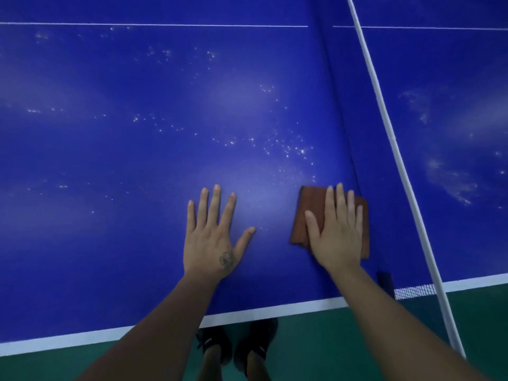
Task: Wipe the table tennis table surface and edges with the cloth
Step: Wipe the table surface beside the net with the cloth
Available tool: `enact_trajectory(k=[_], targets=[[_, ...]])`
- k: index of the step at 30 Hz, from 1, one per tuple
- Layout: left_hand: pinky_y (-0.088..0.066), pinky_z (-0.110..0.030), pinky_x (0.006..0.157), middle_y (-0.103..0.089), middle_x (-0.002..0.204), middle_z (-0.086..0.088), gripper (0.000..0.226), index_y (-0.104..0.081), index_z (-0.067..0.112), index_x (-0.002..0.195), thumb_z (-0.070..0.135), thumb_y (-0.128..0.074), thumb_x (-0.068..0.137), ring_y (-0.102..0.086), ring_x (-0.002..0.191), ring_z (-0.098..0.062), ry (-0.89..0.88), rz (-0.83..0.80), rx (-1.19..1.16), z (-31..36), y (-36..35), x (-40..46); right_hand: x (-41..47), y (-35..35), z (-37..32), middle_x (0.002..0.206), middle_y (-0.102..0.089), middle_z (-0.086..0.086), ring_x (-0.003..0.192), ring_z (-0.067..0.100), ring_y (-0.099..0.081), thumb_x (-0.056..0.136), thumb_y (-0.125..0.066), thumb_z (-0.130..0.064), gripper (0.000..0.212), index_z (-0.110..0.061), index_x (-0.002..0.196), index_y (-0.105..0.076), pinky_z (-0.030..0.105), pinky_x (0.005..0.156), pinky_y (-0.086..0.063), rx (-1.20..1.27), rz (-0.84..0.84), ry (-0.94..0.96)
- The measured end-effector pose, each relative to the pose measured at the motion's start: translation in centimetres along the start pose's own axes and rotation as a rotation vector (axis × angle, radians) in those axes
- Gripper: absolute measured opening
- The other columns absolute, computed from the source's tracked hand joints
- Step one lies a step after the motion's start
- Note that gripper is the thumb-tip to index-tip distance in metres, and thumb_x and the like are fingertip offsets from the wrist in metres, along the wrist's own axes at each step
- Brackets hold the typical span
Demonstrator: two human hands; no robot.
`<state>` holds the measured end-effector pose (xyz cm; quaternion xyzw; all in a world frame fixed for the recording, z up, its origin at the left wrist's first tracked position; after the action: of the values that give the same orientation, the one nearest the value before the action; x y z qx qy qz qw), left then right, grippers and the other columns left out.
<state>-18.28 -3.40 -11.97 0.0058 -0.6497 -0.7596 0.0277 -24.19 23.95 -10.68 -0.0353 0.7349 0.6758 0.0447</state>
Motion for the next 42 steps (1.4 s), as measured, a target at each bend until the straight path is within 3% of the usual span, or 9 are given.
enact_trajectory(k=[7, 12, 18, 22, 30, 38, 42], targets=[[-0.012, -0.061, 0.133, -0.005, 0.181, -0.007, 0.075, -0.016, 0.024, 0.173, 0.059, -0.032, 0.108, 0.002, 0.168, -0.031, -0.008, 0.007, -0.006, -0.2, -0.6, 0.0, 7.0, 0.3, -4.1, 0.176, -0.003, 0.002, 0.163, 0.026, 0.002, 0.106, -0.022, -0.062, 0.077, -0.016, 0.168, -0.012, 0.052, 0.131, -0.004, 0.012, -0.004, 0.058], [-0.012, -0.062, 0.132, -0.007, 0.181, -0.007, 0.074, -0.019, 0.024, 0.172, 0.058, -0.035, 0.108, 0.000, 0.168, -0.032, -0.009, 0.014, -0.013, -0.2, -0.4, -0.2, 1.0, -0.3, -5.1, 0.176, -0.004, 0.005, 0.162, 0.031, 0.001, 0.106, -0.027, -0.062, 0.075, -0.019, 0.167, -0.018, 0.054, 0.130, -0.009, -0.001, 0.013, 0.193], [-0.012, -0.064, 0.132, -0.006, 0.181, -0.007, 0.075, -0.017, 0.025, 0.173, 0.058, -0.035, 0.108, -0.001, 0.168, -0.032, -0.001, 0.013, 0.001, -0.2, -0.5, -0.1, -5.5, -1.5, -2.1, 0.175, 0.002, 0.013, 0.162, 0.035, 0.001, 0.105, -0.029, -0.066, 0.073, -0.029, 0.167, -0.018, 0.058, 0.129, -0.012, -0.017, -0.021, 0.160], [-0.013, -0.064, 0.132, -0.007, 0.181, -0.007, 0.074, -0.018, 0.025, 0.173, 0.058, -0.035, 0.108, -0.002, 0.167, -0.032, 0.001, 0.016, -0.002, -0.2, -0.5, -0.1, 0.2, -0.5, -2.4, 0.174, -0.004, 0.017, 0.162, 0.037, -0.002, 0.105, -0.027, -0.065, 0.075, -0.023, 0.166, -0.022, 0.056, 0.130, -0.009, -0.018, -0.004, 0.137], [-0.014, -0.062, 0.132, -0.008, 0.181, -0.006, 0.074, -0.019, 0.026, 0.172, 0.057, -0.037, 0.108, -0.003, 0.168, -0.031, 0.003, 0.004, 0.001, -0.2, -0.6, -0.1, 12.9, 1.1, -5.5, 0.175, -0.001, 0.015, 0.162, 0.035, 0.004, 0.105, -0.025, -0.065, 0.076, -0.024, 0.168, -0.013, 0.054, 0.131, -0.003, 0.020, -0.040, 0.108], [-0.018, -0.063, 0.131, -0.010, 0.181, -0.004, 0.074, -0.021, 0.026, 0.172, 0.057, -0.040, 0.107, -0.006, 0.168, -0.031, 0.010, 0.002, -0.022, -0.3, -0.3, 0.0, 0.3, -0.6, -2.5, 0.175, -0.003, 0.015, 0.162, 0.037, -0.001, 0.106, -0.029, -0.062, 0.074, -0.022, 0.167, -0.021, 0.057, 0.130, -0.009, -0.020, -0.003, 0.191], [-0.019, -0.063, 0.131, -0.012, 0.181, -0.004, 0.073, -0.022, 0.026, 0.172, 0.058, -0.038, 0.107, -0.007, 0.167, -0.030, 0.017, 0.005, -0.035, -0.3, -0.3, 0.0, -0.6, -0.8, -1.3, 0.175, -0.002, 0.013, 0.162, 0.035, 0.000, 0.107, -0.025, -0.062, 0.073, -0.021, 0.166, -0.022, 0.058, 0.130, -0.009, -0.015, -0.003, 0.173]])
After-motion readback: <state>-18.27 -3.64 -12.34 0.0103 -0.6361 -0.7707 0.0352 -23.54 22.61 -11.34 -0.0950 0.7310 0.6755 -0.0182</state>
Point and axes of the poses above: each hand's wrist, its own x-axis towards the middle knuckle, its own y-axis out of the back of the hand, z = x × y, the point moved 6 cm from there along x, towards the middle knuckle
